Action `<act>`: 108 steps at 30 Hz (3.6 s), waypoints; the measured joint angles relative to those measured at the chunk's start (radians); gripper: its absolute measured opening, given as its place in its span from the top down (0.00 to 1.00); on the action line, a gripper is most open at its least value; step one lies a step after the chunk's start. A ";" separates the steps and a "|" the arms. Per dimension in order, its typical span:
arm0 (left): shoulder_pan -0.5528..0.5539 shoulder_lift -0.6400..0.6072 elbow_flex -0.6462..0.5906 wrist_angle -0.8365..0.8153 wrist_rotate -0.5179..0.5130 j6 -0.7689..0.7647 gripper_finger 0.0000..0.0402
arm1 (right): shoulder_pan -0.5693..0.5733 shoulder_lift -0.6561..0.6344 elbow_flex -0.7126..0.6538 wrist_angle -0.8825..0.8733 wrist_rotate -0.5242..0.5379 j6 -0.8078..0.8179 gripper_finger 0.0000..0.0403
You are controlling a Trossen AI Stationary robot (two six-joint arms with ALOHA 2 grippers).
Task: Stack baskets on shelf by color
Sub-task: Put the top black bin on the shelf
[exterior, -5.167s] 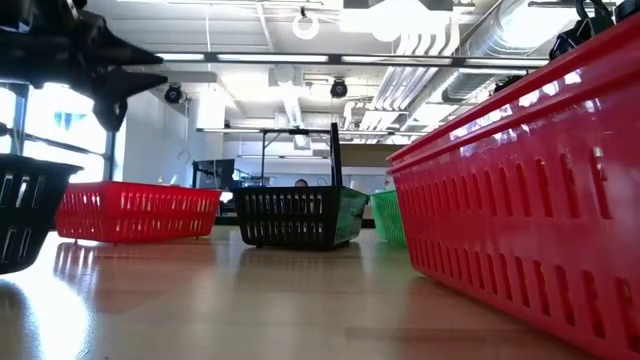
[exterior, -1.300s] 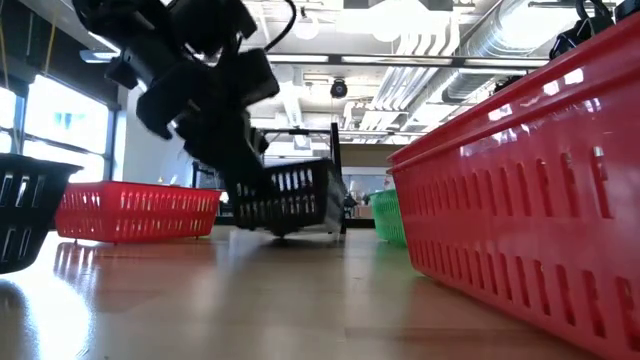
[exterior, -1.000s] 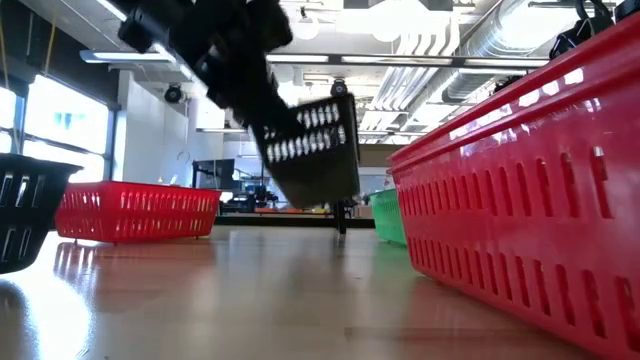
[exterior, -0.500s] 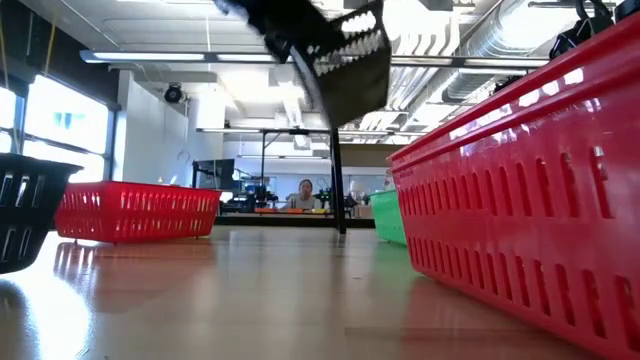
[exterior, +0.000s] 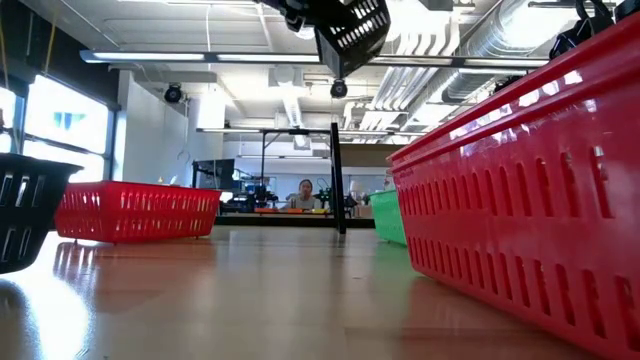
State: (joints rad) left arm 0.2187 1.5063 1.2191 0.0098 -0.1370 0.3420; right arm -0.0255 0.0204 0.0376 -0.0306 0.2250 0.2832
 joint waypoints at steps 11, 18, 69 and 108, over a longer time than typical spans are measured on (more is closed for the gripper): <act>0.171 0.001 0.001 0.084 0.199 -0.021 1.00 | 0.000 0.000 0.000 0.000 0.000 0.026 0.71; 0.223 0.001 0.001 0.140 0.227 -0.097 1.00 | 0.000 0.000 -0.001 0.008 0.000 0.216 0.71; 0.203 0.304 0.275 -0.156 0.154 -0.069 1.00 | 0.000 0.000 0.033 0.011 0.102 0.345 0.71; 0.206 0.339 0.275 -0.305 0.074 0.068 0.92 | 0.000 0.000 0.034 0.003 0.102 0.349 0.71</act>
State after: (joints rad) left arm 0.4244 1.8450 1.4940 -0.2956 -0.0635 0.4100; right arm -0.0254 0.0204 0.0711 -0.0281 0.3267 0.6319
